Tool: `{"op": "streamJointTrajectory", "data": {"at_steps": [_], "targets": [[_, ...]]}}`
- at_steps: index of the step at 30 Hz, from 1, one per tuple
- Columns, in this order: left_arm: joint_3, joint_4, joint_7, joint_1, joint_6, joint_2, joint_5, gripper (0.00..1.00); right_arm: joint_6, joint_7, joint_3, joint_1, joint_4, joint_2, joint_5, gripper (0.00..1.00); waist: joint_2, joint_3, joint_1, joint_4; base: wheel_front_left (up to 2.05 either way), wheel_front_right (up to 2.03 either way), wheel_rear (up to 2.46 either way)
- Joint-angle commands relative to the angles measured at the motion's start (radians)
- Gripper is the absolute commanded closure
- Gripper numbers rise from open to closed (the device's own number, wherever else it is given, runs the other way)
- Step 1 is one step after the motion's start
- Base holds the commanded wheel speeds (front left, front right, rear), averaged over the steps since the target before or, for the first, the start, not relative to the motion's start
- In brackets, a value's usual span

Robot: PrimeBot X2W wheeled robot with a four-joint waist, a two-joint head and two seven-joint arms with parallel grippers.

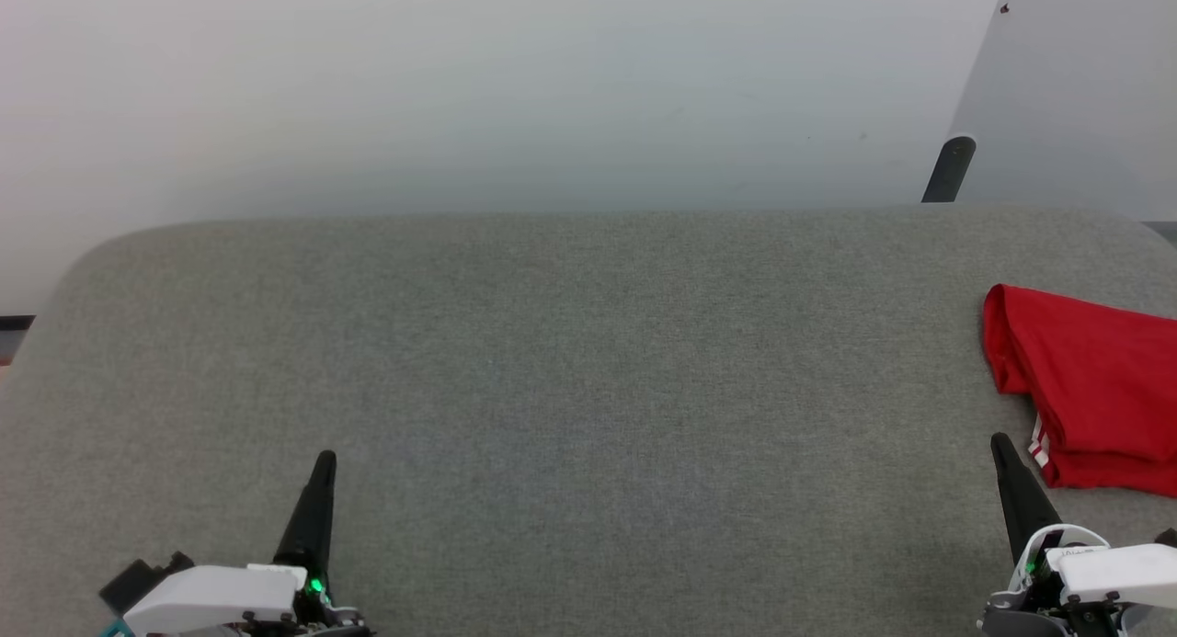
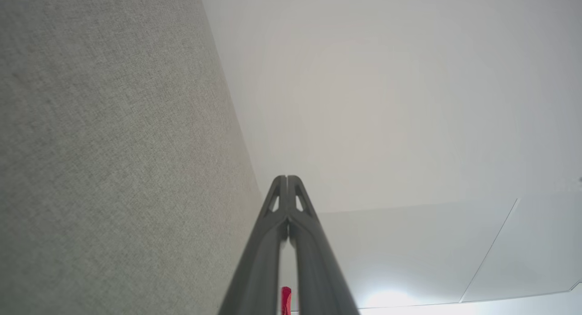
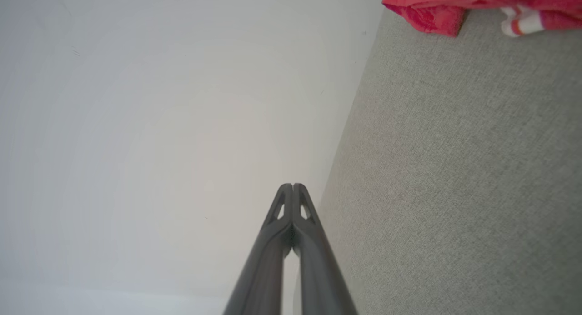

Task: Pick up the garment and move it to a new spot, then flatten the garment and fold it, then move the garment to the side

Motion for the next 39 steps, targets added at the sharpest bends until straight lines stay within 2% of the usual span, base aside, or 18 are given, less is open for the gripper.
{"op": "streamJointTrajectory", "data": {"at_steps": [1, 20, 39], "targets": [[0.004, -0.001, 0.006, -0.014, -0.009, -0.002, -0.018, 1.0, 0.0, 0.006, -0.004, -0.015, -0.006, 0.002, 0.019, 1.0, 0.0, 0.001, -0.0001, 0.001, 0.0, 0.0, 0.0], [0.005, 0.002, 0.039, -0.041, -0.009, -0.023, -0.123, 1.0, 0.0, 0.025, -0.011, -0.029, -0.005, 0.016, 0.148, 1.0, 0.0, 0.018, -0.0001, 0.006, 0.0, 0.0, 0.0], [0.005, 0.001, 0.039, -0.04, -0.009, -0.022, -0.121, 1.0, 0.0, 0.024, -0.011, -0.023, -0.004, 0.015, 0.144, 1.0, 0.0, 0.018, -0.0001, 0.006, 0.0, 0.0, 0.0]]}}
